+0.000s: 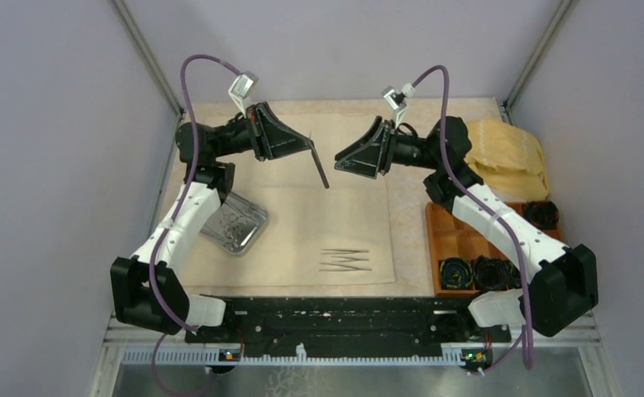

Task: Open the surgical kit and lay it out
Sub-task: Place the medical item in the surgical kit.

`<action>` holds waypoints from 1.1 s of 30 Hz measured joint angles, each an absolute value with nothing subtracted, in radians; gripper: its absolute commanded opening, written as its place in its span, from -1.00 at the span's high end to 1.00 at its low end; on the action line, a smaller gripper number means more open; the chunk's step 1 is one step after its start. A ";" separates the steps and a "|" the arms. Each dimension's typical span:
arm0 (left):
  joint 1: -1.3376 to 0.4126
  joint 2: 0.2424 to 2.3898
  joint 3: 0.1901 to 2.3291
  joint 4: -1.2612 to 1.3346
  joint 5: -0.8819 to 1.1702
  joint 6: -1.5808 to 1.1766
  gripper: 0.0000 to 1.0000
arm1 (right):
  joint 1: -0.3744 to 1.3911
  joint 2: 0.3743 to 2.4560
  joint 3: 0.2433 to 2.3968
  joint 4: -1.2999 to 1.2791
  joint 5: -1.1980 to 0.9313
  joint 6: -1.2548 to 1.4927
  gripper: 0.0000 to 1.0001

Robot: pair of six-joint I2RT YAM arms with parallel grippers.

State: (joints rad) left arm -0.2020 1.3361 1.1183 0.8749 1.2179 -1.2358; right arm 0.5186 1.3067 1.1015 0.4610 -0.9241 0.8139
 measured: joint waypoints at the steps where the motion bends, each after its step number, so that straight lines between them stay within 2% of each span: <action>1: -0.209 1.336 1.123 0.877 1.221 -1.236 1.00 | 0.521 1.317 1.103 0.474 -0.930 0.826 0.09; 8: -0.238 1.336 1.138 0.841 1.223 -1.193 1.00 | 0.563 1.384 1.129 0.508 -0.940 0.876 0.33; 17: -0.252 1.332 1.139 0.750 1.223 -1.117 1.00 | 0.607 1.392 1.134 0.556 -0.936 0.910 0.34; 23: -0.252 1.327 1.148 0.678 1.223 -1.067 1.00 | 0.607 1.392 1.134 0.552 -0.920 0.908 0.77; 28: -0.252 1.314 1.155 0.652 1.222 -1.044 1.00 | 0.608 1.392 1.134 0.547 -0.910 0.901 0.98; 30: -0.252 1.314 1.158 0.642 1.223 -1.039 0.98 | 0.609 1.392 1.134 0.548 -0.907 0.894 1.00; 33: -0.251 1.314 1.168 0.607 1.224 -1.009 0.15 | 0.609 1.392 1.134 0.538 -0.902 0.870 1.00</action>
State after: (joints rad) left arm -0.2512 1.3136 1.1675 0.6071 1.2240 -1.0092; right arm 0.6086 1.3918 1.1336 0.5381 -0.9020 0.8700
